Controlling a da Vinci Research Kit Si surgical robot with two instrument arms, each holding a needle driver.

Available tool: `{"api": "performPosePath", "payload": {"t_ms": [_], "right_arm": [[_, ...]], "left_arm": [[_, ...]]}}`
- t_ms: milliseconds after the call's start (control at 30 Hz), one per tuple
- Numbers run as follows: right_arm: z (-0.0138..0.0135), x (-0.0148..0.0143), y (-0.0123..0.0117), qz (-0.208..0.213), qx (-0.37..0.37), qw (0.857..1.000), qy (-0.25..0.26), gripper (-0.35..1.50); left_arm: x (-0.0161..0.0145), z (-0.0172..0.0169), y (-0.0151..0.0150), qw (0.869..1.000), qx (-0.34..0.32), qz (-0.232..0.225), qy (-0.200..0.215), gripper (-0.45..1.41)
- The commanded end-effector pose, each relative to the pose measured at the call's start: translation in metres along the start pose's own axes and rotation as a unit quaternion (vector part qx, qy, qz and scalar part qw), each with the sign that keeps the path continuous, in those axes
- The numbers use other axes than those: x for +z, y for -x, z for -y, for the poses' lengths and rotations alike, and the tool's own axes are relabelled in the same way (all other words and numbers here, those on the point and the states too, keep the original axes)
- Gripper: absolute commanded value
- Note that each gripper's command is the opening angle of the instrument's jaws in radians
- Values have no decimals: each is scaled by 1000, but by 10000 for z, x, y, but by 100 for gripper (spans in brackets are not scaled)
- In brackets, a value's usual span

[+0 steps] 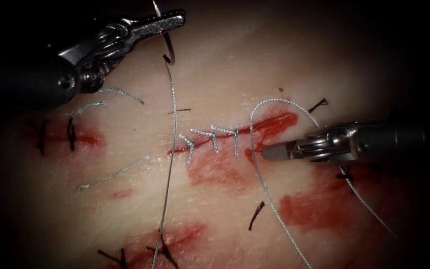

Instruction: Wound Closure

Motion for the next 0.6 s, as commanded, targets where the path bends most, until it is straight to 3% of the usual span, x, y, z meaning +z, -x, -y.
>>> {"api": "performPosePath", "payload": {"t_ms": [33, 67, 233, 367, 600], "right_arm": [[7, 8, -1, 4, 1, 1000, 13, -30], [9, 10, -4, -7, 2, 1000, 9, 27], [10, 20, -17, -46, 62, 993, -87, 72], [6, 31, -28, -63, 105, 984, -128, 62], [7, 48, -30, -70, 103, 984, -125, 56]], "left_arm": [[3, 4, 4, 1000, 0, 0, 0, -45], [3, 5, 4, 1000, 0, 0, 0, -45], [4, 5, 4, 1000, 0, 0, 0, -45], [3, 4, 4, 1000, 0, 0, 0, -45], [4, 4, 4, 1000, 0, 0, 0, -45]]}}
